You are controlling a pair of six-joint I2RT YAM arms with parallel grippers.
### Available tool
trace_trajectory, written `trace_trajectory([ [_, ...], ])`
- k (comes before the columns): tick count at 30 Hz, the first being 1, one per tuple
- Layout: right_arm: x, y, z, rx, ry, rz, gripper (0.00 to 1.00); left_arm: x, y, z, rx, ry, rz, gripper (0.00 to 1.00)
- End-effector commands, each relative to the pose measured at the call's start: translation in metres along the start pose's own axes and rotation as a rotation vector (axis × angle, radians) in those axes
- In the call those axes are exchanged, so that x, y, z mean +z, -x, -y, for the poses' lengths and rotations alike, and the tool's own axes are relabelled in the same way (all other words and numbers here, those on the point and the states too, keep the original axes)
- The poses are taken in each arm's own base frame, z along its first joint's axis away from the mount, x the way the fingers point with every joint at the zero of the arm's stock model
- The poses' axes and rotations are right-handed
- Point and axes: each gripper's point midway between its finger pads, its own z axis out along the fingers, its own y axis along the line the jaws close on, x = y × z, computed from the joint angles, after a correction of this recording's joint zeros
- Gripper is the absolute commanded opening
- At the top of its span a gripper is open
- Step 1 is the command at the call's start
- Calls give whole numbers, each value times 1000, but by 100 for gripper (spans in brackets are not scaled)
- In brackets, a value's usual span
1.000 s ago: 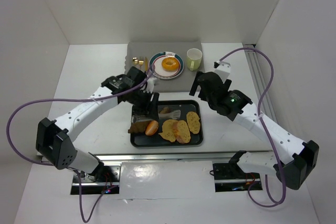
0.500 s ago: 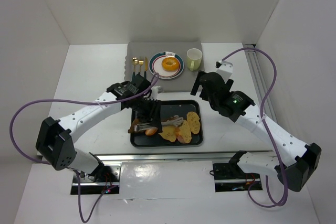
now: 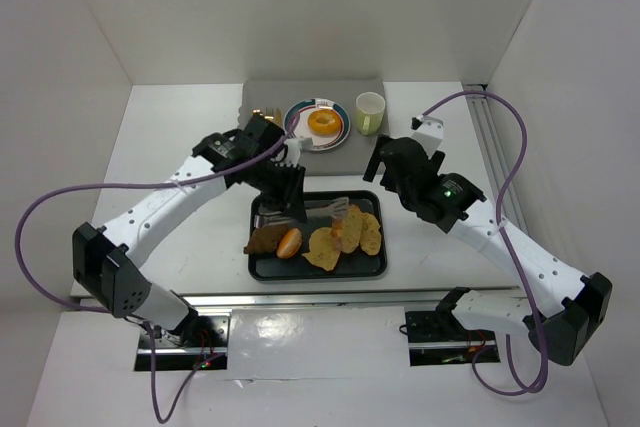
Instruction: Place the bread
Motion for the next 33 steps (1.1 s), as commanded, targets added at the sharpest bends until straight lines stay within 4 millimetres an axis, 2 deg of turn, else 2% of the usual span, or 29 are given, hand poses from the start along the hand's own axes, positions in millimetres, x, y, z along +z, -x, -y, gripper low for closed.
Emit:
trace_trajectory([
  [1, -1, 6, 8, 4, -35, 23, 99, -38, 29, -1, 25, 17, 94, 4],
  [3, -1, 8, 8, 0, -37, 34, 99, -51, 45, -11, 9, 60, 143, 4],
  [4, -1, 8, 8, 0, -37, 34, 99, -63, 61, -9, 18, 71, 197, 4],
  [5, 0, 10, 6, -2, -31, 41, 99, -72, 75, -22, -25, 106, 243, 4],
  [6, 0, 10, 6, -2, -30, 41, 99, -73, 85, -30, -64, 129, 258, 4],
  [7, 0, 12, 8, -2, -38, 48, 99, -84, 106, -31, -58, 139, 334, 4],
  [8, 0, 12, 8, -2, -39, 48, 99, -93, 121, -45, -95, 167, 384, 4],
  [9, 0, 12, 8, -2, -39, 48, 99, -92, 135, -58, -144, 184, 409, 4],
  [11, 0, 12, 8, -11, -39, 48, 99, -105, 166, -76, -186, 172, 502, 4],
  [12, 0, 12, 8, -11, -39, 48, 99, -105, 175, -78, -191, 139, 516, 4],
  [13, 0, 12, 8, -11, -39, 48, 99, -103, 190, -94, -225, 136, 528, 4],
  [16, 0, 12, 8, -20, -39, 48, 99, -91, 210, -109, -243, 115, 512, 4],
  [17, 0, 12, 8, -20, -39, 48, 99, -85, 220, -122, -261, 112, 503, 4],
  [19, 0, 12, 8, -11, -39, 48, 99, -75, 230, -133, -284, 92, 491, 4],
  [20, 0, 12, 8, -11, -39, 48, 99, -76, 236, -137, -286, 82, 497, 4],
  [21, 0, 12, 8, -11, -39, 48, 99, -63, 240, -147, -297, 76, 476, 4],
  [23, 0, 11, 6, -2, -32, 42, 99, -58, 250, -152, -303, 72, 482, 6],
  [25, 0, 10, 6, -2, -32, 42, 99, -49, 254, -167, -324, 78, 470, 6],
  [28, 3, 10, 9, -2, -44, 39, 99, -54, 255, -173, -335, 103, 483, 6],
  [29, 3, 8, 10, -8, -49, 33, 99, -50, 255, -177, -343, 113, 478, 9],
  [30, 5, 6, 10, -13, -54, 28, 99, -51, 253, -183, -355, 118, 476, 20],
  [33, 5, 8, 8, -8, -49, 33, 99, -53, 251, -187, -368, 123, 473, 46],
])
